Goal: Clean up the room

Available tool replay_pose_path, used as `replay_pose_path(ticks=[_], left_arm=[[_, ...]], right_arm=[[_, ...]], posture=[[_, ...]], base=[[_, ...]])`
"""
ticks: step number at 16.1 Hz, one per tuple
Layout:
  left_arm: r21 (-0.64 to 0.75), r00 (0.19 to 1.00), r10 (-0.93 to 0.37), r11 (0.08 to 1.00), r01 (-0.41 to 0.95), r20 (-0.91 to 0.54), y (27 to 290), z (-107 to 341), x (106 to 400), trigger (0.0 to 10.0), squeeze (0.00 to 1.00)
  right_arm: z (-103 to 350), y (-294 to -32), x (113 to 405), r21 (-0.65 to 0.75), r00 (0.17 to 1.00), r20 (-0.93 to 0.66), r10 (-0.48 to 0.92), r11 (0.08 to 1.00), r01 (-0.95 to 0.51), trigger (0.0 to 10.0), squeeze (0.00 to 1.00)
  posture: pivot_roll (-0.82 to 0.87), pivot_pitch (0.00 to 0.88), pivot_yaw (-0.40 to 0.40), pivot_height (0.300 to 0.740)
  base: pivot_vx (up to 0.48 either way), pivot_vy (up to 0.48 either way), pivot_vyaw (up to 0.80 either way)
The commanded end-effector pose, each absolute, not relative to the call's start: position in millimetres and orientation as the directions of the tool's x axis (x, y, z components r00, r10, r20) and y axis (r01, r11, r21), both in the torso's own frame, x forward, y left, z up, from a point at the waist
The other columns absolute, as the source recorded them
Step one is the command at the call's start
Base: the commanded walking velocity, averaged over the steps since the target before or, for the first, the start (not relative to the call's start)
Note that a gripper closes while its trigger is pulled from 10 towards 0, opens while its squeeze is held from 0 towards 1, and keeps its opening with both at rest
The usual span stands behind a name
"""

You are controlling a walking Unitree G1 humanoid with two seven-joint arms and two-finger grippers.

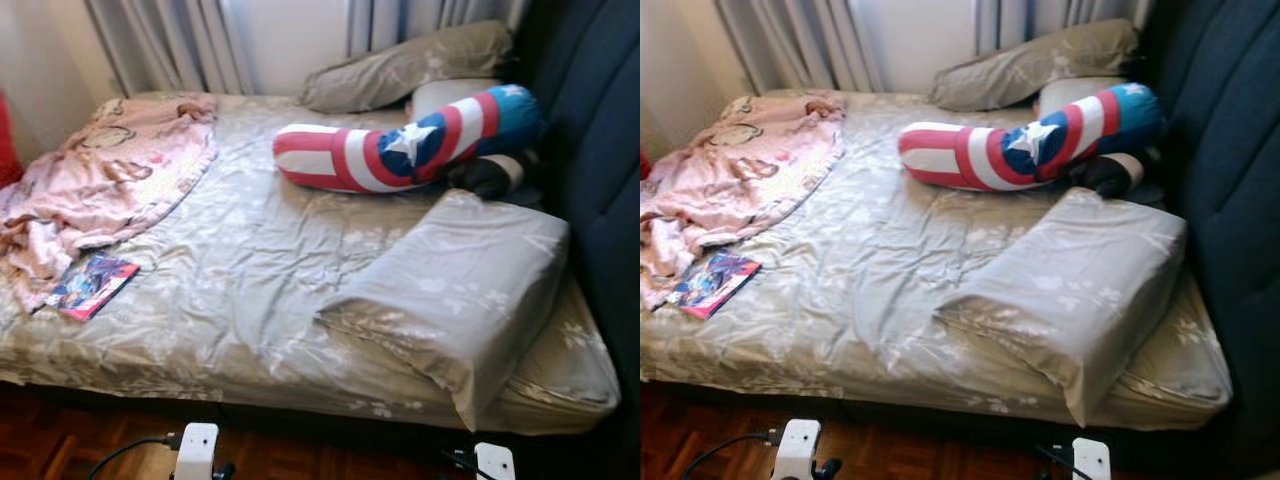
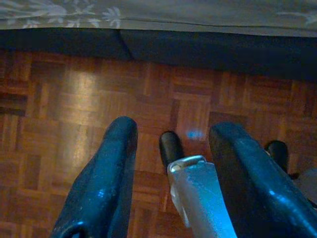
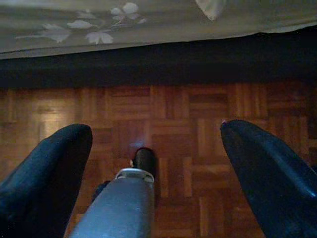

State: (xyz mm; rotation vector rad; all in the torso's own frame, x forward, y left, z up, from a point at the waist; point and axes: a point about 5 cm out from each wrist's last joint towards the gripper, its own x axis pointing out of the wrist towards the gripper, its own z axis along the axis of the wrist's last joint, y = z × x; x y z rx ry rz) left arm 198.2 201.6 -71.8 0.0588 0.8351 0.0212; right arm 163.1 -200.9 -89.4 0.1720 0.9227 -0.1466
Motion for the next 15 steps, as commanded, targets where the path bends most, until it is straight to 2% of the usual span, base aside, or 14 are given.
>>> replay_pose_path(ticks=[1,7,10,15], left_arm=[[0.062,0.649,0.051,0.998,-0.007,-0.759,205.3,-74.9,192.2,10.0,0.0],[0.049,0.643,0.05,0.999,-0.019,-0.764,205.3,-76.7,188.6,10.0,0.0],[0.052,0.64,0.052,0.998,-0.019,-0.767,206.4,-76.6,188.8,10.0,0.0],[0.05,0.64,0.051,0.999,-0.019,-0.767,206.5,-76.3,189.3,10.0,0.0]], right_arm=[[-91.6,-200.0,158.8,0.085,0.581,-0.813,-0.049,0.976,0.201,10.0,0.0],[-90.7,-196.1,162.1,0.091,0.592,-0.804,-0.057,0.972,0.217,10.0,0.0],[-90.1,-191.2,165.6,0.092,0.595,-0.802,-0.053,0.973,0.211,10.0,0.0],[-86.8,-185.1,173.8,0.1,0.623,-0.78,-0.05,0.974,0.203,10.0,0.0]], posture=[[-0.01,0.083,0.015,0.74],[-0.01,0.082,0.014,0.74],[-0.01,0.083,0.013,0.74],[-0.01,0.081,0.013,0.74]], base=[[0.0,0.0,0.0],[0.0,0.0,0.0],[0.0,0.0,-0.7],[0.0,0.0,0.0]])
